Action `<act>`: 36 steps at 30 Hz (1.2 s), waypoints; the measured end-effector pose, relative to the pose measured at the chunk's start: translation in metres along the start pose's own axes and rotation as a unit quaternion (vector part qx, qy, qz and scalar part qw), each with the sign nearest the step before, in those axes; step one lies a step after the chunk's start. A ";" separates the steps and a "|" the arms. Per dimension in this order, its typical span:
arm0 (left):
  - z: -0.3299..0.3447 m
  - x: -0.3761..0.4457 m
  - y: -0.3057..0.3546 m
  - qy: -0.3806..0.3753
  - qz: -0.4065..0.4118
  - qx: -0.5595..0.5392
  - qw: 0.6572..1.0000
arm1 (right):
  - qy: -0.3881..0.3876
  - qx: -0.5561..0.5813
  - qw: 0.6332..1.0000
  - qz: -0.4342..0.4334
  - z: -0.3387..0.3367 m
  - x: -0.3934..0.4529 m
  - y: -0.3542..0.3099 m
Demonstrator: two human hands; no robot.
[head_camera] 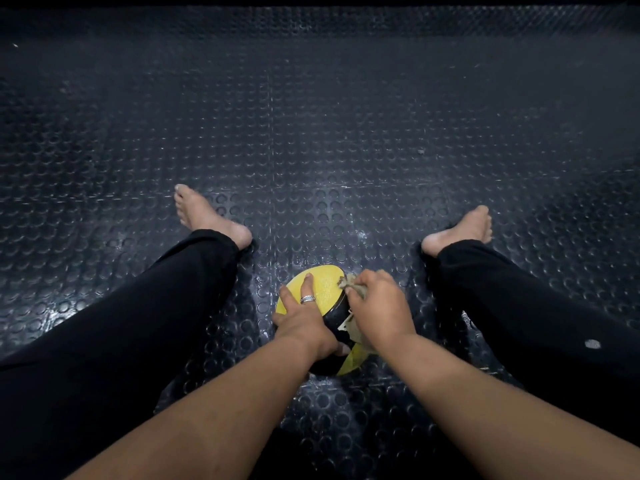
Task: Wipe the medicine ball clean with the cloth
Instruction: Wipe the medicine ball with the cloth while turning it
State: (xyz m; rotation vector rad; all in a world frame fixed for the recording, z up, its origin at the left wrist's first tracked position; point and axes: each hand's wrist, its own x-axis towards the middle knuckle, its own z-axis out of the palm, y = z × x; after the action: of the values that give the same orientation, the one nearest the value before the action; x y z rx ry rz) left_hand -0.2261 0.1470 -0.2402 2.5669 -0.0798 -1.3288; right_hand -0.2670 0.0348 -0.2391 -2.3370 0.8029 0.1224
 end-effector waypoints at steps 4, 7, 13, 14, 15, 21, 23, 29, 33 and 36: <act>0.002 0.002 -0.014 0.016 0.017 -0.019 1.000 | -0.024 -0.002 0.996 -0.081 0.004 -0.038 -0.003; 0.007 -0.003 -0.018 0.010 0.031 -0.023 0.999 | -0.040 -0.019 0.995 -0.085 0.002 -0.035 0.005; 0.008 -0.009 -0.014 0.022 0.038 -0.023 0.999 | -0.018 0.058 0.998 -0.001 0.003 -0.020 0.008; 0.007 -0.009 -0.015 0.020 0.040 -0.023 0.999 | -0.016 0.109 0.993 0.047 0.003 -0.017 0.009; 0.006 -0.010 -0.018 0.019 0.042 -0.022 0.999 | -0.006 0.165 0.981 0.103 0.003 -0.014 0.014; -0.012 -0.016 -0.039 0.041 0.026 0.042 0.998 | 0.069 0.252 0.925 0.276 -0.010 -0.020 0.072; -0.018 -0.019 -0.042 0.042 0.016 0.070 0.997 | 0.046 0.262 0.925 0.271 -0.007 -0.022 0.070; -0.022 -0.021 -0.038 0.071 0.082 0.035 0.993 | -0.074 0.228 0.962 0.130 0.007 -0.028 0.030; -0.020 -0.021 -0.028 0.070 0.087 0.054 0.992 | -0.093 0.199 0.970 0.100 0.004 -0.030 0.030; -0.017 -0.022 -0.021 0.071 0.079 0.061 0.992 | -0.092 0.162 0.979 0.083 0.002 -0.034 0.033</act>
State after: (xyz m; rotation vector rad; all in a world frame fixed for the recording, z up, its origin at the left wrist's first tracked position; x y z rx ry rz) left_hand -0.2266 0.1739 -0.2188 2.6825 -0.3411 -1.1128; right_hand -0.3127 0.0337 -0.2491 -1.9223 0.8552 0.2560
